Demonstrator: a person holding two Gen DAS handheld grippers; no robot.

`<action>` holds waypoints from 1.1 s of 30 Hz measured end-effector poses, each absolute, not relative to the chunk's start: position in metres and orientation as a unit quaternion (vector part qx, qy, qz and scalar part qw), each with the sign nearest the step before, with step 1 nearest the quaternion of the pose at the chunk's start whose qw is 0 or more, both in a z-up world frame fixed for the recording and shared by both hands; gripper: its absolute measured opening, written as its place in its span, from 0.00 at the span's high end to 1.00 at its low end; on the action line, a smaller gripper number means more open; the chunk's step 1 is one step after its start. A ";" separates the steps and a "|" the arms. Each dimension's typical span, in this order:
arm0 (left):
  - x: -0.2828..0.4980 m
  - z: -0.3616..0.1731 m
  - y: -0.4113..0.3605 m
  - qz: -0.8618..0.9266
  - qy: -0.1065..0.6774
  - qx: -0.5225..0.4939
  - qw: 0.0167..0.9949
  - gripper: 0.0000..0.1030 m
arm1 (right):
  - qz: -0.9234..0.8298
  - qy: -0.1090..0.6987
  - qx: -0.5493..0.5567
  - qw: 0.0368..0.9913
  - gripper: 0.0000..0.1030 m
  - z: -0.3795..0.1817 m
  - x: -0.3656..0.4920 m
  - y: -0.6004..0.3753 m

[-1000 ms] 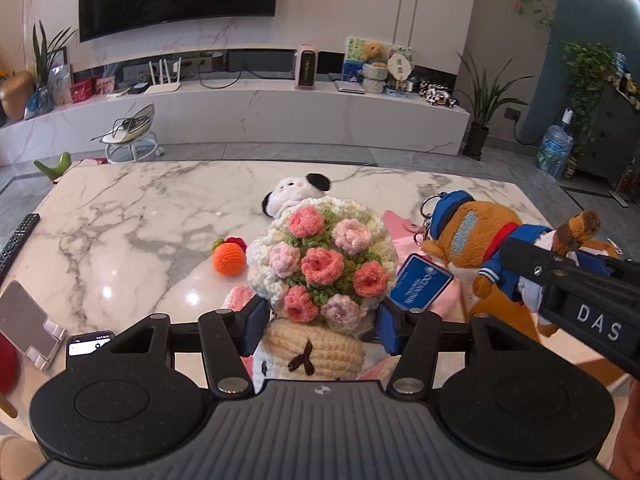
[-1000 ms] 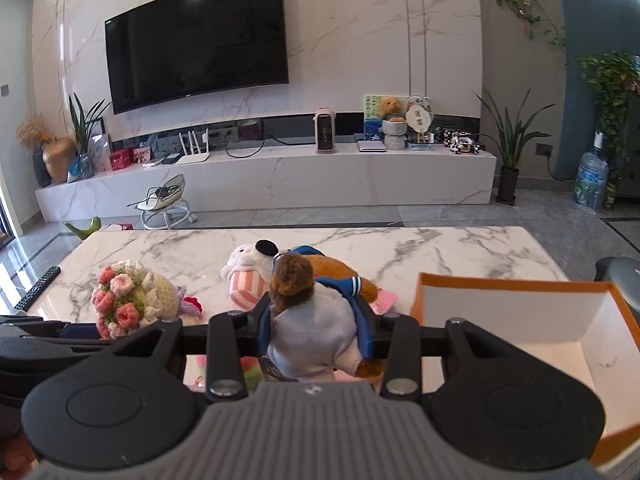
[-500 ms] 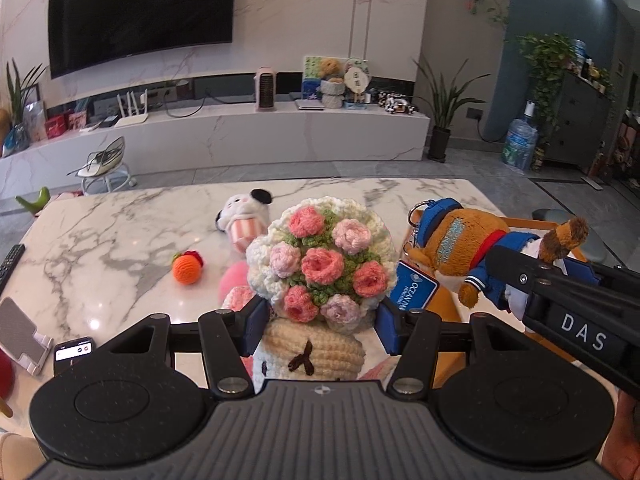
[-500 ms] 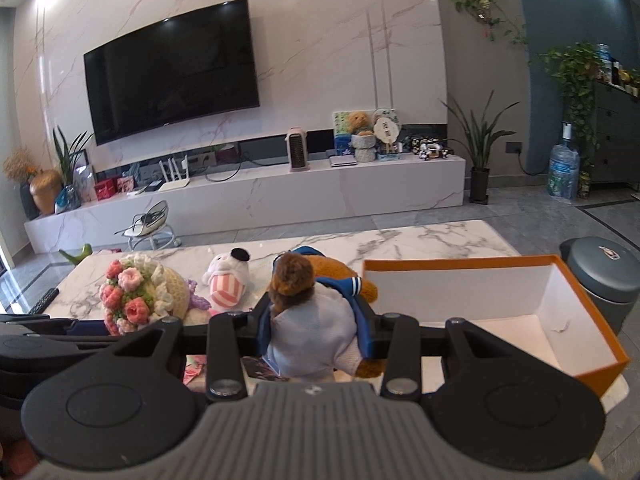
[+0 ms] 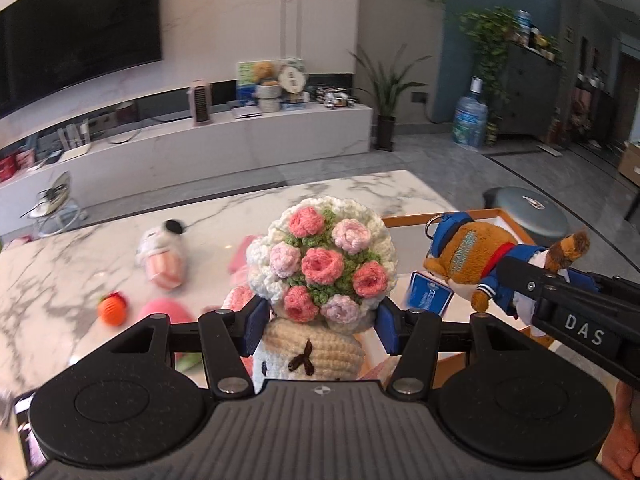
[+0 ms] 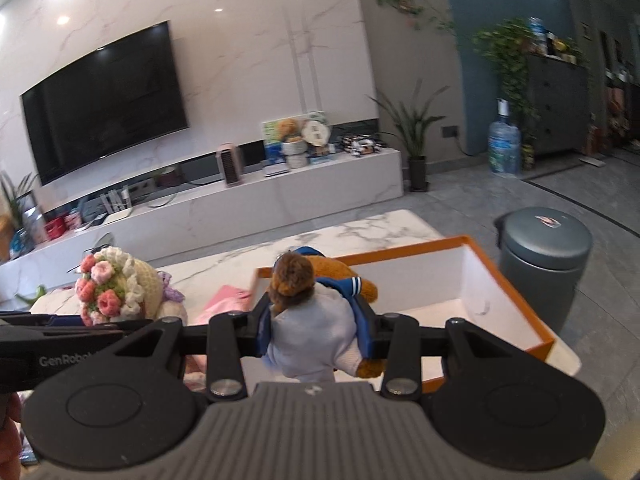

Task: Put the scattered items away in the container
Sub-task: 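Carry the bouquet in left tool while right tool carries the bear over the orange box, then open left tool to drop the bouquet while right tool releases the bear into the box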

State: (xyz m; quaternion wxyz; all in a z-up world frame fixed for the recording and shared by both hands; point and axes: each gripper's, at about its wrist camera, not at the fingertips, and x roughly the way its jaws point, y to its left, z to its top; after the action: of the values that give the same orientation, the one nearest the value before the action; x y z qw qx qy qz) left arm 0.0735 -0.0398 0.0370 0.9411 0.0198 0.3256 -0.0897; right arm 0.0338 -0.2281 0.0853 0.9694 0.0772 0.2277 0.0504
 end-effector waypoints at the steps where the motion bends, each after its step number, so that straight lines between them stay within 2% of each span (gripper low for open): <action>1: 0.078 0.037 -0.046 -0.096 0.327 0.022 0.940 0.38 | 0.044 0.230 0.080 0.969 0.58 0.084 0.037 -0.236; 10: 0.132 0.022 -0.103 -0.147 0.349 0.035 0.925 0.38 | 0.002 0.256 0.103 0.961 0.58 0.076 0.087 -0.283; 25: 0.216 -0.053 -0.141 -0.153 0.441 0.078 0.881 0.38 | 0.011 0.355 0.121 0.927 0.58 0.022 0.199 -0.304; 33: 0.229 -0.069 -0.154 -0.149 0.437 0.124 0.878 0.36 | 0.023 0.405 0.150 0.902 0.58 -0.003 0.221 -0.295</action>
State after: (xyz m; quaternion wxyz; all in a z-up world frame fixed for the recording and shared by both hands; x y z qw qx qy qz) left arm 0.2291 -0.1536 -0.0693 0.8780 0.1244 0.4375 -0.1493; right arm 0.2213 -0.2953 -0.0027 0.9015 0.1497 0.4054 0.0228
